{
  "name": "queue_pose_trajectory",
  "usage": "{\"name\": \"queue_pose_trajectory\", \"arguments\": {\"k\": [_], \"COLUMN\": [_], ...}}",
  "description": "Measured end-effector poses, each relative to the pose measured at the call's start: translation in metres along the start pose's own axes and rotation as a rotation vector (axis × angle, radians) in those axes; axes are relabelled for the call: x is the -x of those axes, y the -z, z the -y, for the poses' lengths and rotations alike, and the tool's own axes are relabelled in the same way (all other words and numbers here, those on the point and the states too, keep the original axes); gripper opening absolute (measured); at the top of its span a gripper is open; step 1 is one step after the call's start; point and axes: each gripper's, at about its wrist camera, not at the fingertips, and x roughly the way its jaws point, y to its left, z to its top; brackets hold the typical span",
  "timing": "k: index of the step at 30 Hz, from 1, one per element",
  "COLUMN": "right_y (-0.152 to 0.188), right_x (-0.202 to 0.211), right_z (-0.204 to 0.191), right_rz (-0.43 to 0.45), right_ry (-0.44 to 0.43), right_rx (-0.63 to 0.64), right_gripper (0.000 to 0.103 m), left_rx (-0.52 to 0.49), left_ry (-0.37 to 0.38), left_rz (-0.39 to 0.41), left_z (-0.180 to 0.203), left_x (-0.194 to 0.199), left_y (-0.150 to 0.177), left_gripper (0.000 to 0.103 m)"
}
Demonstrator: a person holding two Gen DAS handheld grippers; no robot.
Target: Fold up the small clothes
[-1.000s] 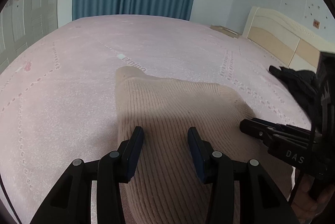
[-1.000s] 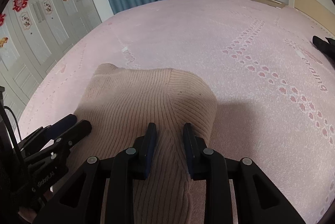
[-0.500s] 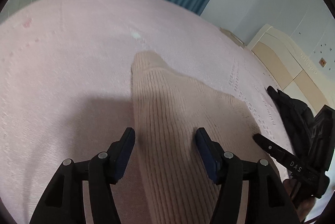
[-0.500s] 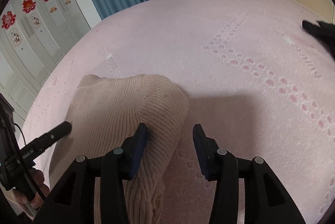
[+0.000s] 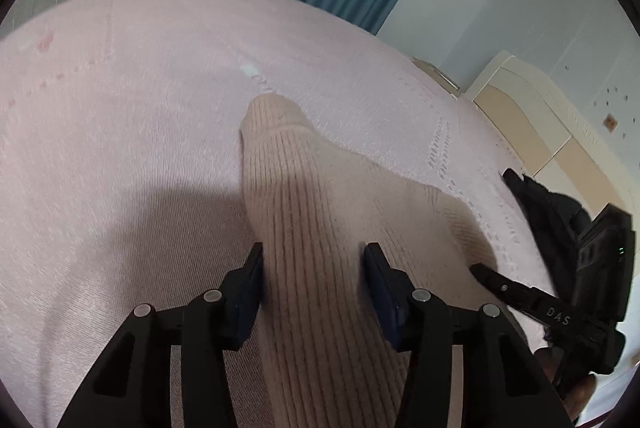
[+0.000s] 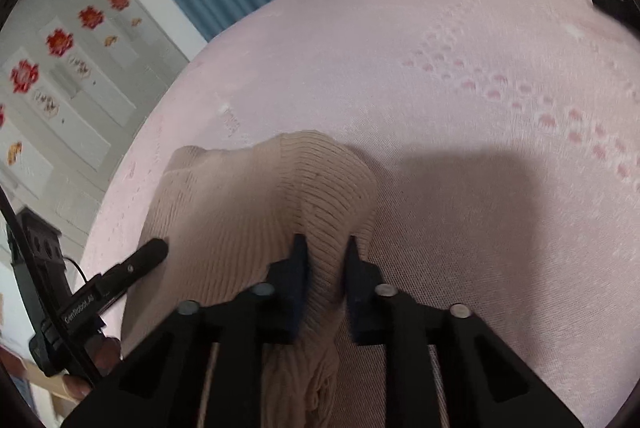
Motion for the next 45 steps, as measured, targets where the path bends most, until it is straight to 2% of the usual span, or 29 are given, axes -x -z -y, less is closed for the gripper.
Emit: {"name": "queue_pose_trajectory", "arguments": {"k": [5, 9, 10, 12, 13, 14, 18, 23, 27, 31, 36, 38, 39, 41, 45], "right_y": [0.003, 0.002, 0.002, 0.002, 0.002, 0.002, 0.001, 0.001, 0.000, 0.001, 0.001, 0.001, 0.002, 0.003, 0.004], "right_x": [0.012, -0.002, -0.002, 0.002, 0.004, 0.005, 0.010, 0.010, 0.007, 0.005, 0.004, 0.003, 0.003, 0.003, 0.004], "right_z": [0.009, 0.009, 0.007, 0.005, 0.005, 0.005, 0.006, 0.002, 0.006, 0.009, 0.009, 0.007, 0.006, 0.005, 0.005], "right_rz": [0.038, -0.015, -0.008, 0.009, 0.017, 0.025, 0.041, 0.042, 0.033, 0.031, 0.028, 0.027, 0.028, 0.028, 0.027], "right_ry": [-0.045, 0.016, 0.033, 0.072, 0.101, 0.115, 0.088, 0.086, 0.067, 0.052, 0.047, 0.052, 0.053, 0.051, 0.047], "right_rx": [-0.048, -0.059, -0.054, -0.041, -0.040, -0.038, -0.029, -0.006, -0.030, -0.039, -0.042, -0.036, -0.034, -0.029, -0.027], "right_gripper": [0.010, 0.011, 0.014, 0.027, 0.041, 0.047, 0.046, 0.046, 0.046, 0.046, 0.046, 0.046, 0.046, 0.046, 0.046], "left_rx": [0.020, 0.022, 0.018, 0.006, 0.002, 0.001, 0.041, 0.118, 0.155, 0.221, 0.284, 0.290, 0.291, 0.293, 0.282], "left_ry": [0.015, 0.020, 0.014, -0.002, -0.012, -0.021, -0.058, -0.043, -0.002, 0.045, 0.083, 0.092, 0.096, 0.092, 0.059], "left_rz": [-0.018, -0.025, -0.022, -0.012, -0.005, 0.001, 0.011, 0.025, 0.015, -0.006, -0.014, 0.004, 0.008, 0.021, 0.057], "left_z": [-0.003, -0.002, -0.003, -0.006, -0.005, -0.004, -0.008, -0.018, -0.022, -0.030, -0.040, -0.040, -0.040, -0.039, -0.035], "left_x": [-0.002, -0.001, 0.000, 0.005, 0.006, 0.007, 0.004, 0.004, -0.002, -0.014, -0.025, -0.024, -0.024, -0.022, -0.013], "left_y": [-0.001, -0.002, -0.001, 0.000, 0.001, 0.000, 0.001, -0.001, -0.004, -0.009, -0.014, -0.015, -0.015, -0.014, -0.013], "left_gripper": [0.053, 0.055, 0.055, 0.056, 0.057, 0.058, 0.061, 0.061, 0.059, 0.054, 0.041, 0.031, 0.029, 0.024, 0.022]}}
